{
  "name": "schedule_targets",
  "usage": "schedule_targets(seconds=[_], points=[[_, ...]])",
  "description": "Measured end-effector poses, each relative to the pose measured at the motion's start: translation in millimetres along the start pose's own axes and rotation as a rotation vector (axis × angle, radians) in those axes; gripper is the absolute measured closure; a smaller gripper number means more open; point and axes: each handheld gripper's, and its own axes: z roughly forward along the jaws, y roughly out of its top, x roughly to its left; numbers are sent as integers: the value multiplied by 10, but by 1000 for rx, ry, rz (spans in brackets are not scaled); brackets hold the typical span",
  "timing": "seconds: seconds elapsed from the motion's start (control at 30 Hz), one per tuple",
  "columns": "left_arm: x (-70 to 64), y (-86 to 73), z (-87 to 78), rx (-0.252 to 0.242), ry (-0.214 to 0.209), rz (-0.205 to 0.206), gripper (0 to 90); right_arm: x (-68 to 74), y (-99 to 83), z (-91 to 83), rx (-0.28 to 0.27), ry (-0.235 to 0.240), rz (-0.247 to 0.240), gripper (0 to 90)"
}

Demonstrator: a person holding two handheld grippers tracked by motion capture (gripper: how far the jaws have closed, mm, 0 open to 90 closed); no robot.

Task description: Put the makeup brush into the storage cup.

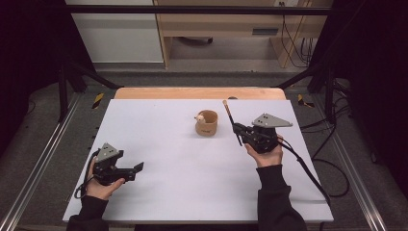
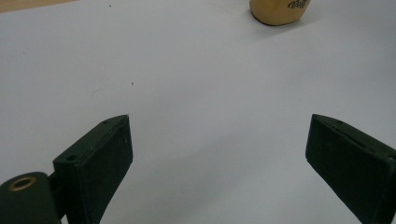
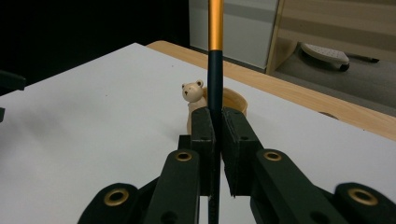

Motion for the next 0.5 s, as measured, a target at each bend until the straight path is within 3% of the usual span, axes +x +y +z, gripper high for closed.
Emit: schedule_targets(seconds=[0.27,0.5], points=[[3,-3,4,0,-1,-1,70,-33,25,55,-26,-22,30,836],[5,-3,3,-1,-3,-2,70,-43,85,144,-33,-37,29,836]])
